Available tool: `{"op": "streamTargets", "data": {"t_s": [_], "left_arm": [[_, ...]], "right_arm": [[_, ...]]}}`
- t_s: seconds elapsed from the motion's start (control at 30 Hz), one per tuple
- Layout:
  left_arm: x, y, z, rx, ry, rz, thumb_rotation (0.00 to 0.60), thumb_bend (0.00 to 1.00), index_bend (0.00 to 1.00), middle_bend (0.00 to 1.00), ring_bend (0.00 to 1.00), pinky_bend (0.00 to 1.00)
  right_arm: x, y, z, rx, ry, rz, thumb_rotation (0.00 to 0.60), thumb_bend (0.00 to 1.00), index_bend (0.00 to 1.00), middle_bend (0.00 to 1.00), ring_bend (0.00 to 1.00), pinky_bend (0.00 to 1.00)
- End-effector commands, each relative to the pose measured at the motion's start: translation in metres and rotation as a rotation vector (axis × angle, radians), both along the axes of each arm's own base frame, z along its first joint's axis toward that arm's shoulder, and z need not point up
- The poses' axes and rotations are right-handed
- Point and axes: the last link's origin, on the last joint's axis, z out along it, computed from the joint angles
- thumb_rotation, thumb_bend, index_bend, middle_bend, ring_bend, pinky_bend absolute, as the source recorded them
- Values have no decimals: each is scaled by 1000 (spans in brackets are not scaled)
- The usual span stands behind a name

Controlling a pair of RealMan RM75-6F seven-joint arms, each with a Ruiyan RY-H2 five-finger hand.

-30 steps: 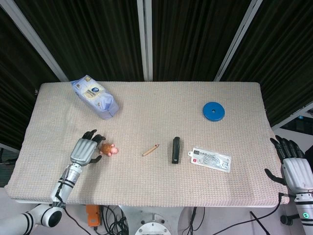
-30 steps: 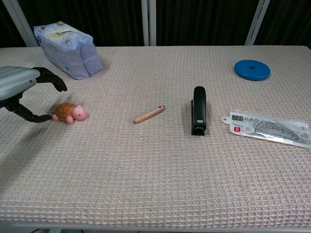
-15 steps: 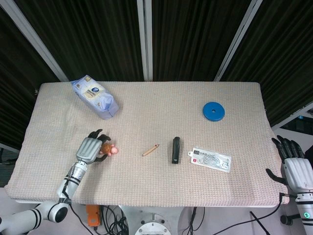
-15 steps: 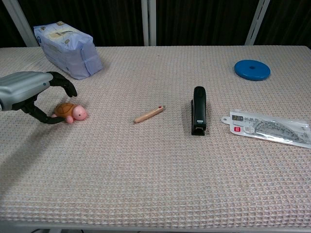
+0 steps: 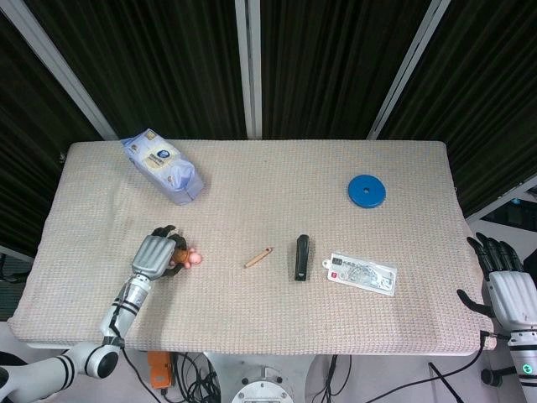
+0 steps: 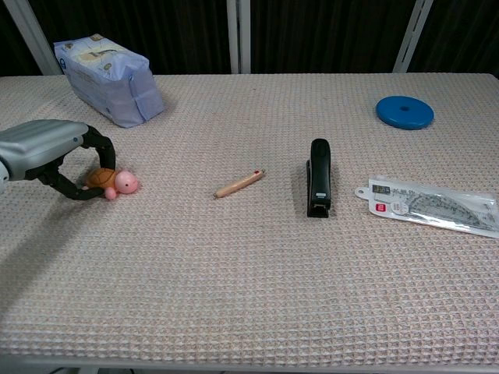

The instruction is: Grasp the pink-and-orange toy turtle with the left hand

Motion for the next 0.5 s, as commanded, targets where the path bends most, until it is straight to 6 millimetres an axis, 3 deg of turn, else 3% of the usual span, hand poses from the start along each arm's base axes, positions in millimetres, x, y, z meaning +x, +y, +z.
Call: {"op": "streamTargets", "data": {"t_s": [0.03, 0.23, 0.4, 0.5], "left_arm": [[2, 0, 0, 14, -4, -7, 600, 340, 550, 524, 258, 292], [2, 1, -2, 45, 31, -32, 600, 385, 763, 742, 452, 385], [1, 1, -3, 35, 40, -14, 600, 384, 783, 762, 466, 384], [2, 0, -2, 34, 22, -7, 600, 354, 718, 711, 428, 377]], "right_arm": [[0, 0, 0, 1, 0, -1, 600, 152, 0, 6, 0, 0], [-1, 0, 0, 0, 0, -1, 600, 153, 0, 7, 0, 0], [-1, 0, 1, -2, -1, -1, 600, 154, 0, 7, 0, 0], [-1, 0, 1, -4, -1, -1, 600, 153, 0, 7, 0, 0]]}}
